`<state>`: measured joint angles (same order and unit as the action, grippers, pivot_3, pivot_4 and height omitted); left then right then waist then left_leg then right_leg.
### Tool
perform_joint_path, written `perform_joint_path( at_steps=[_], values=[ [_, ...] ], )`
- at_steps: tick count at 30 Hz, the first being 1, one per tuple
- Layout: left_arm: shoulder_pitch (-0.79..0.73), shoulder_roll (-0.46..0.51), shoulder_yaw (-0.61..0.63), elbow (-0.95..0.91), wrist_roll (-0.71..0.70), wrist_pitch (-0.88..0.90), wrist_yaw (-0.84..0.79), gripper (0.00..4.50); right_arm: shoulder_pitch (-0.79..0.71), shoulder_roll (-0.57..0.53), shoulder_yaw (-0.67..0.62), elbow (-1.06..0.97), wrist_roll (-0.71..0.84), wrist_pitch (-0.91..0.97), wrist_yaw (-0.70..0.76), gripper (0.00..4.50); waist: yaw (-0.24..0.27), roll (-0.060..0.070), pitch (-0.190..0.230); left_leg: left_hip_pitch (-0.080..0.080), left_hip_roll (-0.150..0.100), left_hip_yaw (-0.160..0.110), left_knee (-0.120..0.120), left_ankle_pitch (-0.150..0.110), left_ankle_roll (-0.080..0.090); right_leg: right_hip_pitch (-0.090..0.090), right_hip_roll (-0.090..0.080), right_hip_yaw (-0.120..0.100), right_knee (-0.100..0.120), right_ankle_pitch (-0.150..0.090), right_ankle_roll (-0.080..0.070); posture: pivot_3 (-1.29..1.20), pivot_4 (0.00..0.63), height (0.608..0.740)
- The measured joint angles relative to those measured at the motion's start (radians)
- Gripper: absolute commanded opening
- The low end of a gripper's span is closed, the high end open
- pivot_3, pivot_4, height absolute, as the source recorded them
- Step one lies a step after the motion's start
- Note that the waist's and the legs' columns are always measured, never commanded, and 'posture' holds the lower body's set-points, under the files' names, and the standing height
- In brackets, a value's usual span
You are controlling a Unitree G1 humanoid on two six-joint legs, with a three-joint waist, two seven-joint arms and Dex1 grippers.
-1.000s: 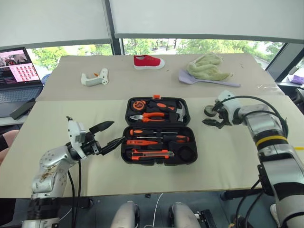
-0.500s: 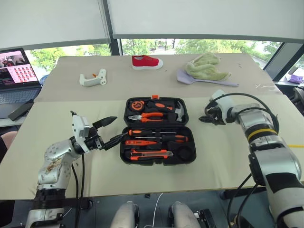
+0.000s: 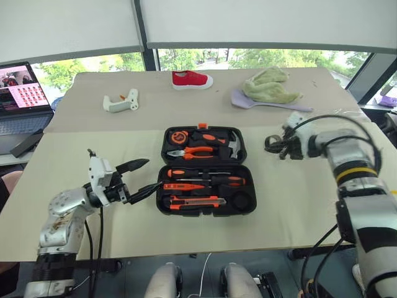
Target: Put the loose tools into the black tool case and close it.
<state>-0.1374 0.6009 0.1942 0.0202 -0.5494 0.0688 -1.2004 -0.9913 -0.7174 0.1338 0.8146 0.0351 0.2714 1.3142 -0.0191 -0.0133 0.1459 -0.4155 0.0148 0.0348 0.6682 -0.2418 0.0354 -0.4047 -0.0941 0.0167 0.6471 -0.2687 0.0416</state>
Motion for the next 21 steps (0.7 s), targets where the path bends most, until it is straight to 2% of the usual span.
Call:
perform_joint_path(
  at_steps=[2,4,9,12,15,21],
  values=[
    [0.023,0.019,0.000,-0.015,-0.004,-0.002,-0.037,4.50,0.098,-0.066,0.015,-0.319,0.103,0.242,0.131,0.01,0.003,0.000,0.000,0.000,0.000,0.000,-0.001,0.000,0.000,0.000,0.000,0.000,0.000,0.000,0.000,0.00,0.150,0.740],
    [0.041,0.029,0.003,-0.019,-0.004,-0.003,-0.058,4.50,0.167,-0.105,0.043,-0.547,0.177,0.424,0.177,0.01,0.004,0.000,0.000,0.000,0.000,-0.001,-0.001,0.000,0.000,0.000,-0.002,-0.001,-0.002,0.000,0.000,0.00,0.150,0.740],
    [0.078,0.034,-0.003,-0.023,0.006,-0.052,-0.106,4.50,0.299,-0.083,0.056,-0.984,0.357,0.878,0.070,0.01,0.006,0.000,0.000,0.001,0.000,-0.001,-0.001,0.000,0.000,-0.001,-0.013,-0.002,-0.003,0.000,-0.001,0.00,0.150,0.740],
    [0.129,0.052,-0.015,-0.031,0.022,-0.088,-0.145,4.50,0.359,-0.081,0.094,-1.113,0.379,0.971,-0.036,0.01,0.007,0.000,0.000,0.001,-0.001,-0.001,-0.001,0.000,0.000,0.000,-0.015,-0.003,-0.005,0.000,-0.001,0.00,0.150,0.740],
    [0.150,0.052,-0.026,-0.037,0.035,-0.092,-0.158,4.50,0.395,-0.082,0.146,-1.131,0.369,0.975,-0.114,0.01,0.009,-0.001,0.001,0.000,-0.002,-0.001,-0.001,0.000,0.000,-0.001,-0.017,-0.003,-0.005,0.000,-0.001,0.00,0.150,0.740],
    [0.149,0.051,-0.033,-0.062,0.036,-0.106,-0.159,4.50,0.392,-0.147,0.188,-1.165,0.367,0.967,-0.177,0.01,0.007,-0.001,0.001,0.000,-0.002,-0.001,-0.001,0.000,0.000,-0.001,-0.016,-0.004,-0.005,0.000,-0.001,0.00,0.150,0.740]
  ],
)
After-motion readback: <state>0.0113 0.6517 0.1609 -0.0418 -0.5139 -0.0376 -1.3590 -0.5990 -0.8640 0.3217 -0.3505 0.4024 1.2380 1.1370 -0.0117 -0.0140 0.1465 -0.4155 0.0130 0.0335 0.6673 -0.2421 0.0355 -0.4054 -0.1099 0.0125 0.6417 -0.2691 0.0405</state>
